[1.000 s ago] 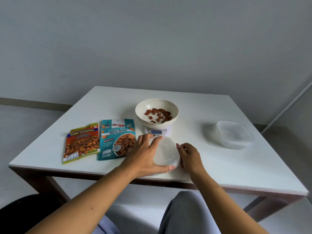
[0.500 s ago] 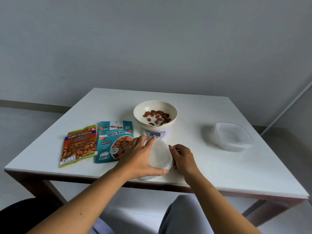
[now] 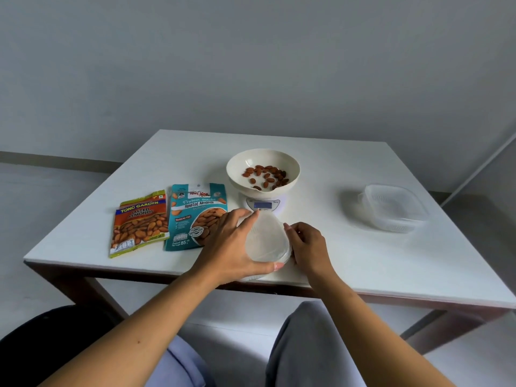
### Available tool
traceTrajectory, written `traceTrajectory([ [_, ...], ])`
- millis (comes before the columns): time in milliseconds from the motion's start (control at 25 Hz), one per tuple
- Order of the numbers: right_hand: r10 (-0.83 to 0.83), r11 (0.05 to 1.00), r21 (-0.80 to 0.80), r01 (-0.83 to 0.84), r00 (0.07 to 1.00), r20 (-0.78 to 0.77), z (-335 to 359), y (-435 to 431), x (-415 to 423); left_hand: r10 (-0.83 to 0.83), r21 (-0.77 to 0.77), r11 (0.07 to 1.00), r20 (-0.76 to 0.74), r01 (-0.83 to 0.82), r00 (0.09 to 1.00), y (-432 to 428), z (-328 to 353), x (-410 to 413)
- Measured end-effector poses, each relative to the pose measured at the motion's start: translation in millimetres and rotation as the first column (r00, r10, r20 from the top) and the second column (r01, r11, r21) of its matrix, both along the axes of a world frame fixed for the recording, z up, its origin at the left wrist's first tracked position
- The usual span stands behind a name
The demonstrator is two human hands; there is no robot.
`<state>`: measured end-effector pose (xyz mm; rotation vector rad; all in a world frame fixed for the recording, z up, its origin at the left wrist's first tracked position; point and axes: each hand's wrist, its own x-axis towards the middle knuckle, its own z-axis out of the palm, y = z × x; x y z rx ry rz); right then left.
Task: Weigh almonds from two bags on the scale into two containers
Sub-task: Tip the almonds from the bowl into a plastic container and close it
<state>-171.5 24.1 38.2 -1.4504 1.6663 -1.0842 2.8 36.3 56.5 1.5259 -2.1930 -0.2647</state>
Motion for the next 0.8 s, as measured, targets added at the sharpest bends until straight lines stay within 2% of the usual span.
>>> traceTrajectory([
  [80,-0.028,1.0,-0.004,0.028,1.0,-0.001,-2.3,0.2,-1.6,0.005,0.013,1.0,-0.211,-0.002,0.978,-2.2,5.1,2.5],
  [200,-0.06,0.998,-0.01,0.06,0.998,0.026,-5.1,0.7,-3.7,0.0,0.044,0.999,-0.545,0.028,0.839,-10.0,10.4,15.5],
  [280,-0.07,0.997,-0.014,0.07,0.997,0.018,-6.0,1.5,-3.4,0.068,0.087,0.996,-0.697,-0.011,0.714,-10.7,4.4,26.1],
  [360,-0.074,0.997,-0.001,0.074,0.997,-0.005,-7.3,1.6,-2.9,0.176,0.129,0.984,-0.825,-0.124,0.536,-11.1,-6.2,35.8],
  [400,-0.084,0.997,-0.002,0.084,0.996,-0.012,-6.8,0.0,-3.5,0.19,0.127,0.979,-0.861,-0.163,0.472,-11.7,-12.5,39.7],
  [480,-0.127,0.991,-0.039,0.127,0.992,-0.008,-0.1,-9.3,-7.4,0.155,0.08,0.979,-0.893,-0.189,0.422,-9.9,-21.0,43.2],
  [600,-0.172,0.983,-0.058,0.175,0.983,0.057,28.8,-46.1,-12.9,0.129,0.044,0.978,-0.894,-0.203,0.429,-10.0,-23.7,42.8],
  [680,-0.16,0.985,0.074,0.153,0.983,0.092,47.1,-81.3,-10.1,0.104,0.026,0.984,-0.885,-0.175,0.454,-10.3,-24.2,42.3],
  [800,-0.113,0.934,0.355,0.033,0.972,0.207,58.4,-113.2,-2.3,0.113,0.049,0.986,-0.895,-0.157,0.431,-11.3,-26.8,44.1],
])
